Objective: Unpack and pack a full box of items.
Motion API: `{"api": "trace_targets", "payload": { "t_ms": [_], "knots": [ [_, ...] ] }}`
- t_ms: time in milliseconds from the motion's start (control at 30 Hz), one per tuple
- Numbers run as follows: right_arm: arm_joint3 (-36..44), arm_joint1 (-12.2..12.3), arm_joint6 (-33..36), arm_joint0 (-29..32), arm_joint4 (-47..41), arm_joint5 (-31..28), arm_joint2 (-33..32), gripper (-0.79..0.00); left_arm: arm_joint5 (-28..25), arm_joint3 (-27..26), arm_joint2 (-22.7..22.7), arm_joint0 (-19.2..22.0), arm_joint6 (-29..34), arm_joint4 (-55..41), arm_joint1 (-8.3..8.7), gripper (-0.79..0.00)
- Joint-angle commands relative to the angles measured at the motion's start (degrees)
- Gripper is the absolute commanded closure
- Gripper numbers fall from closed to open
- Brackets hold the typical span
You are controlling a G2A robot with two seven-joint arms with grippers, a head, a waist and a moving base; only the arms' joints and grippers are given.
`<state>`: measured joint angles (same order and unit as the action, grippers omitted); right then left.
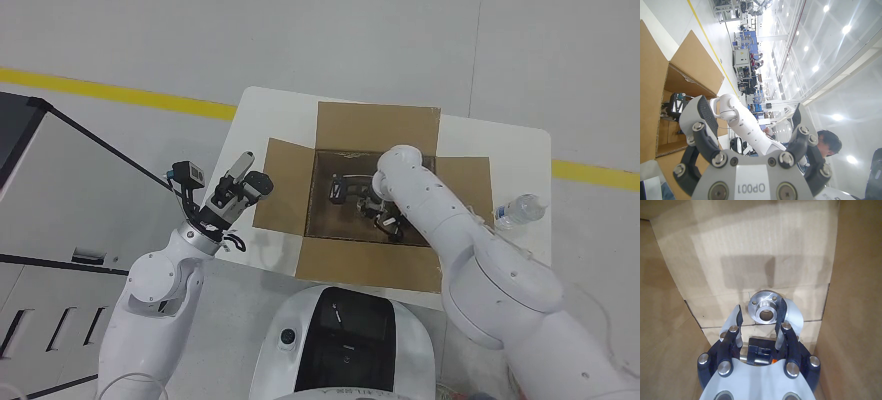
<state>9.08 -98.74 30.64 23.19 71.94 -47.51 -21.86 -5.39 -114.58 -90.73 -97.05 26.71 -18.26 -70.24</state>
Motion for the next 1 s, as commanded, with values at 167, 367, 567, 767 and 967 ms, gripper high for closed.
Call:
{"api": "trace_targets", "payload": {
  "t_ms": [167, 367, 567, 767, 967],
  "knots": [
    [0.06, -0.24, 1.08, 0.32, 0.38, 1.06, 0.04, 0.000, 0.00, 0.00, 0.00, 0.00, 0.00, 0.00, 0.00, -0.785],
    [0.54, -0.54, 1.64, 0.32, 1.03, 2.86, 0.17, 0.000, 0.00, 0.00, 0.00, 0.00, 0.00, 0.00, 0.00, -0.785],
    [0.93, -0.73, 1.29, -0.40, 1.13, 2.94, 0.00, 0.000, 0.00, 0.00, 0.00, 0.00, 0.00, 0.00, 0.00, -0.785],
    [0.96, -0.68, 1.03, -1.74, 0.46, 1.88, -0.58, 0.000, 0.00, 0.00, 0.00, 0.00, 0.00, 0.00, 0.00, -0.785],
    [1.51, -0.58, 1.97, -2.73, 0.10, 0.91, -1.00, 0.000, 0.00, 0.00, 0.00, 0.00, 0.00, 0.00, 0.00, -0.785]
  ]
}}
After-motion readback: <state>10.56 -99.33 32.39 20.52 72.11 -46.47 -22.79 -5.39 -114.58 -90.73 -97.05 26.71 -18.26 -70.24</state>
